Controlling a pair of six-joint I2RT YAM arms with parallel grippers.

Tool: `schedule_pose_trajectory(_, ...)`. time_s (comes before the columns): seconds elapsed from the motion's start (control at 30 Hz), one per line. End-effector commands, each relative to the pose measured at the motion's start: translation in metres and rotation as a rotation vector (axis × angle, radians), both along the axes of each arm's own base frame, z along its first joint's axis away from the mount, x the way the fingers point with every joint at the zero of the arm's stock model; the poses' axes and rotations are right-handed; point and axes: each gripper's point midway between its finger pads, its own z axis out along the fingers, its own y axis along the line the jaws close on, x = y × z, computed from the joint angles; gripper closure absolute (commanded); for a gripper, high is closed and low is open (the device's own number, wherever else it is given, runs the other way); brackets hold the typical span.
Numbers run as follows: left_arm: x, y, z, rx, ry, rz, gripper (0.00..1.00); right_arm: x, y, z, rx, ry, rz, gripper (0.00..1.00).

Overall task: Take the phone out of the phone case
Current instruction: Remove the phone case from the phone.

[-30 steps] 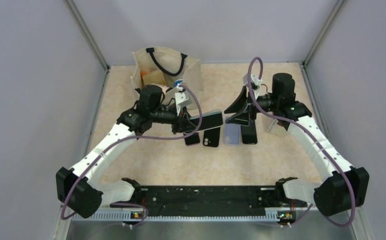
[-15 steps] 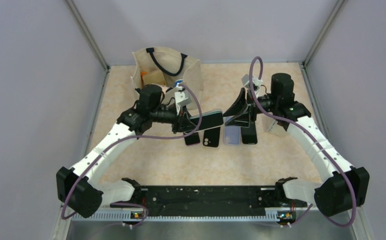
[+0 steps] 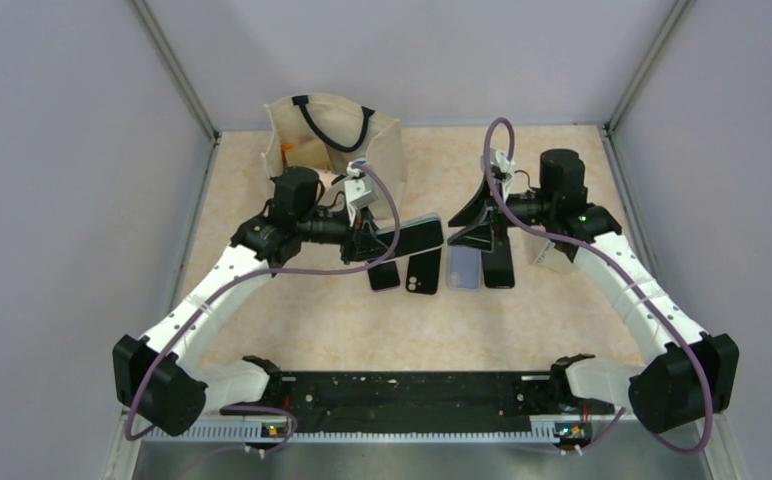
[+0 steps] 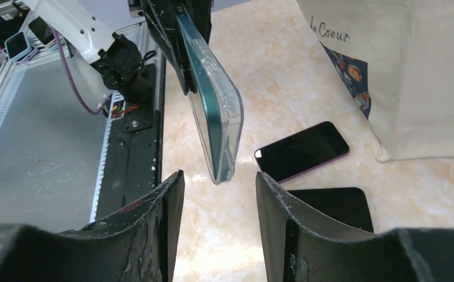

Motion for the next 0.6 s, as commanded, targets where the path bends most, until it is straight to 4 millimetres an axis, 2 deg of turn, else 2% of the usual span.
schedule_pose_trajectory(0.0,-0.003,-0.002,0.037,-0.094,-0.107,-0.043,1.00,0.004,0.000,-0.006,-0.026,-0.030,-0.023,0.52)
schedule_pose_trajectory(0.33,0.001,-0.008,0.043,-0.124,-0.089,-0.048,1.00,-0.004,0.022,-0.035,-0.029,0.042,0.050,0.55)
schedule_pose_trajectory(0.4,0.000,-0.008,0.044,-0.126,-0.087,-0.051,1.00,-0.003,0.024,-0.037,-0.024,0.047,0.061,0.58)
schedule_pose_trajectory(0.57,-0.001,-0.007,0.040,-0.122,-0.082,-0.050,1.00,-0.005,0.026,-0.032,-0.004,0.049,0.080,0.58)
